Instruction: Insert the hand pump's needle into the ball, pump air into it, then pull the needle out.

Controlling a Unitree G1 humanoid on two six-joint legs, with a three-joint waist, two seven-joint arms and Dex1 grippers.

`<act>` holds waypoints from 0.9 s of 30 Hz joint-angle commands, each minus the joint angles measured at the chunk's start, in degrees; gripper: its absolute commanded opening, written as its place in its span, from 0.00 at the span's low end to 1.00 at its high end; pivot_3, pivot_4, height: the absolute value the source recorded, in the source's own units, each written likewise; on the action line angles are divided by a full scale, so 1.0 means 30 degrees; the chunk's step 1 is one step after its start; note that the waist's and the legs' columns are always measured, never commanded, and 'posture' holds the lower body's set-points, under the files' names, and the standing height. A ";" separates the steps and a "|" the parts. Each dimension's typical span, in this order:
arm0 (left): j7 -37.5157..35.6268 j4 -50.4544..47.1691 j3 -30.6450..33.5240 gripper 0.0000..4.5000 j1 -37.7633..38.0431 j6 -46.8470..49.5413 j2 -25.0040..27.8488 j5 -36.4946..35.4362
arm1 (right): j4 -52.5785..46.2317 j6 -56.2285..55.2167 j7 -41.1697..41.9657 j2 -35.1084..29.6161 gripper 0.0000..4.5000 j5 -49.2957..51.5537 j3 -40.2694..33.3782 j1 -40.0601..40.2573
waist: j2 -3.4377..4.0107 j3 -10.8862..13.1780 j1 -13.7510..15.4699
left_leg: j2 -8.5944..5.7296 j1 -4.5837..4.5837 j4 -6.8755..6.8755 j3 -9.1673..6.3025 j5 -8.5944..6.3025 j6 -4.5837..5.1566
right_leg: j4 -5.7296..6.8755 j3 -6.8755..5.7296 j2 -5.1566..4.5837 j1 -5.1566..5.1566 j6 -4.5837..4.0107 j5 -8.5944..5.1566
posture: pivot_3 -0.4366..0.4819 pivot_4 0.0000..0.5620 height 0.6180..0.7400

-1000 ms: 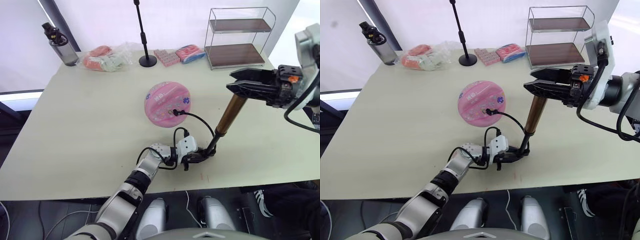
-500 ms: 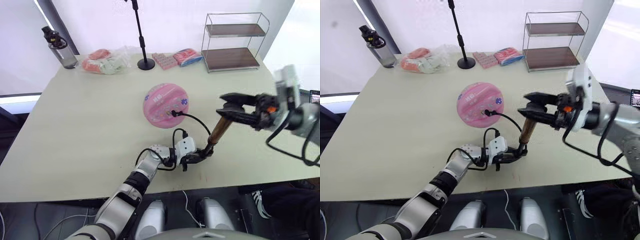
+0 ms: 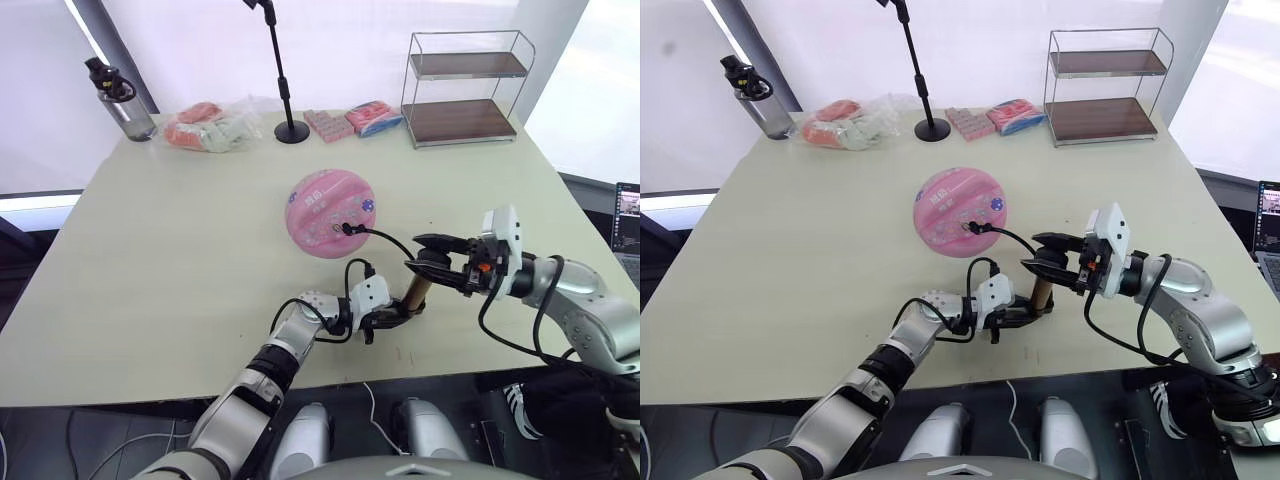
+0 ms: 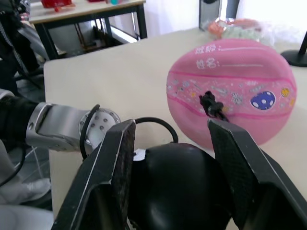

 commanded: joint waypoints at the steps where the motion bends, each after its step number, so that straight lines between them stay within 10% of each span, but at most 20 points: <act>1: -0.0384 0.1260 -0.0431 0.24 0.0924 0.0955 0.0617 0.0717 | 0.2200 0.0386 -0.0149 -0.0216 0.45 -0.2467 0.1221 0.1436 | -0.0021 -0.0020 -0.0002 | 0.0010 0.0041 -0.0014 0.0005 -0.0005 0.0002 | -0.0006 0.0001 0.0002 0.0035 -0.0036 -0.0023 | 0.48 0.27 0.93; 27: -0.0617 0.1368 -0.0464 0.24 0.0956 0.0999 0.0525 0.0497 | -0.2756 0.6990 -0.0695 -0.4500 0.45 0.4376 -0.5971 -0.5484 | 0.0159 0.0175 0.0163 | -0.0021 -0.0292 0.0024 -0.0009 -0.0002 0.0008 | -0.0022 0.0004 -0.0001 -0.0262 -0.0008 0.0012 | 0.48 0.27 0.93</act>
